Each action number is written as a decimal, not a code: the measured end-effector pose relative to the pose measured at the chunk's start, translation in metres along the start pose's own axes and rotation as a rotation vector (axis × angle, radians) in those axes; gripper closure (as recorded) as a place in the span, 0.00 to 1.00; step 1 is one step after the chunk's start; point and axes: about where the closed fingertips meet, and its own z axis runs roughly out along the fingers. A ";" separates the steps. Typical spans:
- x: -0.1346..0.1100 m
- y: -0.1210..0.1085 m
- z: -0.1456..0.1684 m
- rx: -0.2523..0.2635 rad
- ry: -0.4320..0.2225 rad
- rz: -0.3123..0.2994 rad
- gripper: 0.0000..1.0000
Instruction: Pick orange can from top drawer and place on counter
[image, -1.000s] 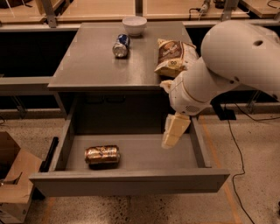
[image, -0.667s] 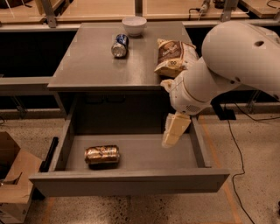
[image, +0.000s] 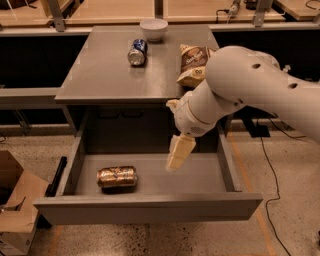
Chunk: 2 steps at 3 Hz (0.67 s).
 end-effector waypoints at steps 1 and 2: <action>-0.022 -0.005 0.046 -0.015 -0.069 -0.009 0.00; -0.039 -0.006 0.109 -0.063 -0.121 -0.010 0.00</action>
Offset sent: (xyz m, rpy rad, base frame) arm 0.0473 0.1129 -0.1003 0.1446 0.0603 0.1013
